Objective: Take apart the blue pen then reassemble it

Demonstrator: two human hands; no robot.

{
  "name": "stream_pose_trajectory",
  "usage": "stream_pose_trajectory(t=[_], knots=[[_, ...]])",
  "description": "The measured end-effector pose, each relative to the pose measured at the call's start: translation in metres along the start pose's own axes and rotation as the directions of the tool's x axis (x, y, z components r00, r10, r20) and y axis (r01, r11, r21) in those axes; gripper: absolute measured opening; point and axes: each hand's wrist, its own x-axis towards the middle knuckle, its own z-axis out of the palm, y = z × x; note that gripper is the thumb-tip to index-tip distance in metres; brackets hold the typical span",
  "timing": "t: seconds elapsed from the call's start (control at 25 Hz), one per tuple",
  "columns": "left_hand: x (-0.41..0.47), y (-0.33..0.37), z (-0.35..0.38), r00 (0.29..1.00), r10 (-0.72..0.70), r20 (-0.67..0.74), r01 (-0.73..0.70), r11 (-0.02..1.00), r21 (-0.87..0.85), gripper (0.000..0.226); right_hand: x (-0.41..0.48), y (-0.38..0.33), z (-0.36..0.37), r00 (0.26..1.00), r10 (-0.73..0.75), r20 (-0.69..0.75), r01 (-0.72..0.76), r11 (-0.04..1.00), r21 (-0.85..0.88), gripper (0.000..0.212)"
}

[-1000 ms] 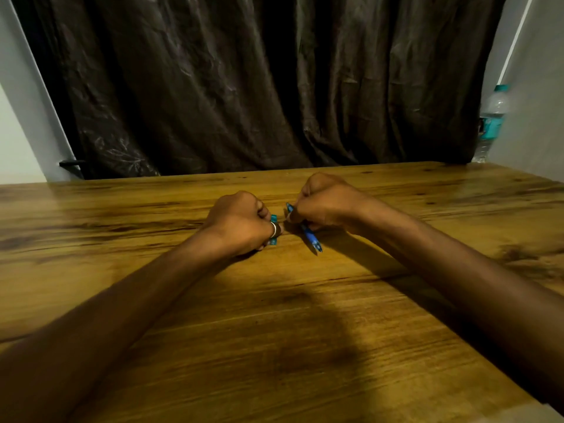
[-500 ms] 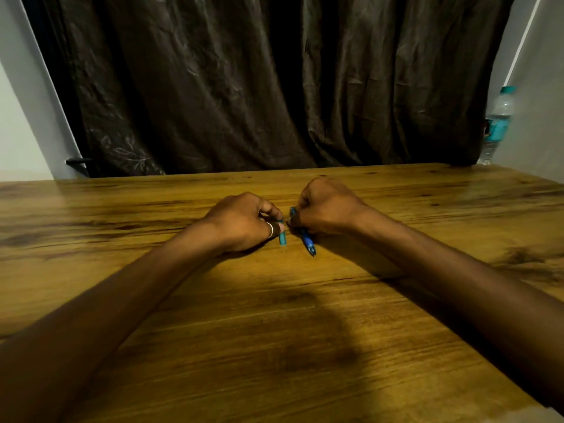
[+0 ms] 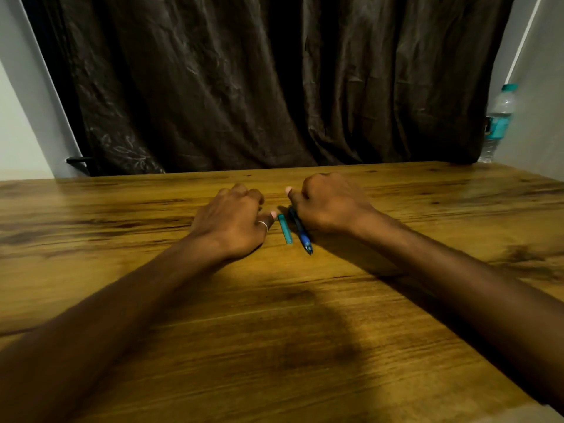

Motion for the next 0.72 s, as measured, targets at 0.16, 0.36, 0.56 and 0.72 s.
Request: stream_pose_trajectory(t=[0.16, 0.36, 0.56, 0.72], knots=[[-0.001, -0.001, 0.007, 0.998, 0.011, 0.063, -0.018, 0.993, 0.119, 0.049, -0.011, -0.002, 0.003, 0.998, 0.025, -0.057, -0.028, 0.999, -0.042, 0.063], [-0.015, -0.003, 0.012, 1.000, 0.027, -0.009, -0.026, 0.991, 0.128, 0.048, -0.031, -0.015, 0.009, 0.986, 0.103, -0.131, -0.101, 0.995, 0.021, 0.059], [-0.033, 0.005, -0.005, 0.994, -0.088, 0.069, 0.089, 0.996, -0.011, 0.054, -0.066, -0.022, 0.012, 0.989, 0.145, -0.009, -0.143, 0.981, 0.132, 0.064], [-0.037, 0.016, -0.030, 0.969, -0.110, 0.221, 0.128, 0.990, -0.068, 0.063, -0.073, -0.049, -0.014, 0.942, 0.284, 0.177, -0.301, 0.950, 0.080, 0.074]])
